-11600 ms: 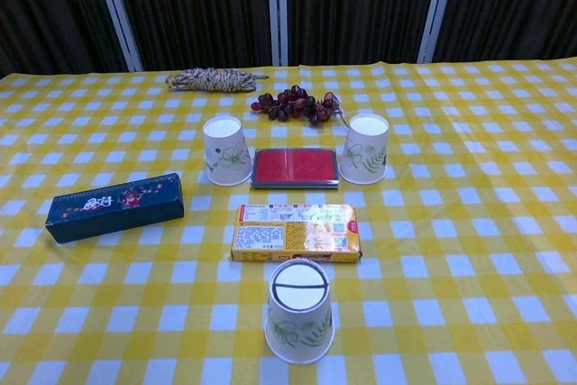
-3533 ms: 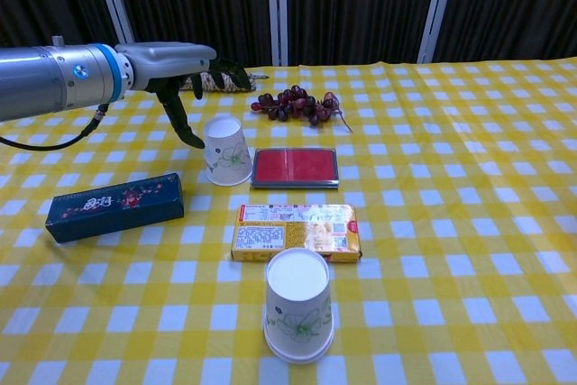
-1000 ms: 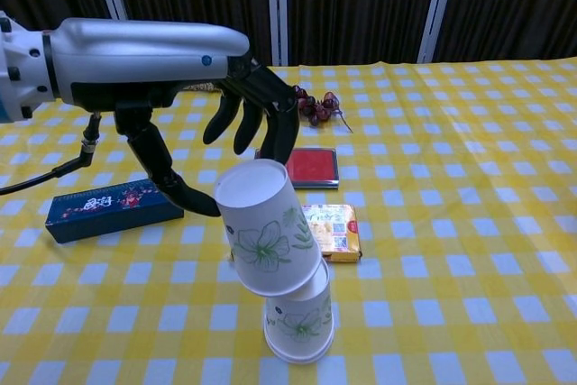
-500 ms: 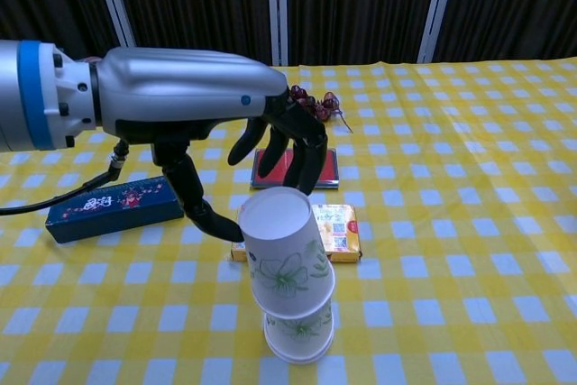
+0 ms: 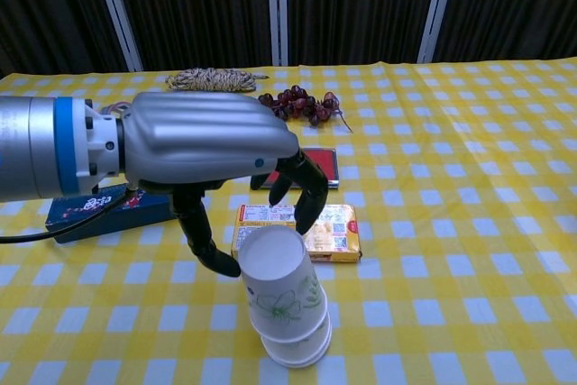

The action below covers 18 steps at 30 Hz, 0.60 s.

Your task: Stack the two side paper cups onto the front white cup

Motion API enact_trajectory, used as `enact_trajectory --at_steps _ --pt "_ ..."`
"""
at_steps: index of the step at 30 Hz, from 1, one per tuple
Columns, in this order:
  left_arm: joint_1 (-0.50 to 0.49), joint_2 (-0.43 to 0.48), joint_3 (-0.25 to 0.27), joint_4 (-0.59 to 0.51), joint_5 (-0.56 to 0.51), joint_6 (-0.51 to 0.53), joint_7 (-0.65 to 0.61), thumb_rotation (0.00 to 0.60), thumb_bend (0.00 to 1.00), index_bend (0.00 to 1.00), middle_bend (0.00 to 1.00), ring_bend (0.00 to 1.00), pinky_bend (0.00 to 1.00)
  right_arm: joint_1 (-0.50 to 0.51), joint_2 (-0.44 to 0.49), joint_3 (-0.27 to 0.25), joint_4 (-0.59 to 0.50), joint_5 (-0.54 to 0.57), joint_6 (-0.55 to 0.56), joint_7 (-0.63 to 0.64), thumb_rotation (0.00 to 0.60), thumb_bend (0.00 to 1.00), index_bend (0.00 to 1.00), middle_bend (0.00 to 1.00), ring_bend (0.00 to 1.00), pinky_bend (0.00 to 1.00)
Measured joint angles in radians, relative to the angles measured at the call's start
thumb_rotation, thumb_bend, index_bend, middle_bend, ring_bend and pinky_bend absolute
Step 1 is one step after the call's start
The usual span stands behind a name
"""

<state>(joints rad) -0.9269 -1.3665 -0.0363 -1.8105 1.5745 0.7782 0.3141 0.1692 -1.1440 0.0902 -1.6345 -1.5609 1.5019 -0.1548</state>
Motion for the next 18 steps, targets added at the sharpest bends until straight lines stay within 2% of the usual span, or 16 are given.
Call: enact_trajectory --at_steps 5,7,14,18 --pt "0.010 -0.041 0.016 0.034 -0.003 0.008 0.004 0.600 0.00 0.07 0.05 0.09 0.18 0.000 -0.001 0.000 0.000 0.000 -0.001 -0.001 0.600 0.00 0.00 0.00 0.00 0.00" --pt "0.014 -0.054 0.022 0.051 0.000 0.015 -0.005 0.600 0.00 0.01 0.01 0.02 0.14 0.000 -0.001 0.000 0.000 -0.001 -0.001 -0.001 0.600 0.00 0.00 0.00 0.00 0.00" --pt "0.032 -0.048 0.016 0.058 0.016 0.077 -0.025 0.600 0.00 0.00 0.00 0.00 0.01 -0.001 0.000 0.001 0.000 -0.001 -0.001 0.001 0.600 0.00 0.00 0.00 0.00 0.00" --pt "0.068 -0.022 0.003 0.059 0.010 0.155 -0.032 0.600 0.00 0.00 0.00 0.00 0.00 -0.004 0.003 0.001 0.000 -0.002 0.003 0.006 0.600 0.00 0.00 0.00 0.00 0.00"
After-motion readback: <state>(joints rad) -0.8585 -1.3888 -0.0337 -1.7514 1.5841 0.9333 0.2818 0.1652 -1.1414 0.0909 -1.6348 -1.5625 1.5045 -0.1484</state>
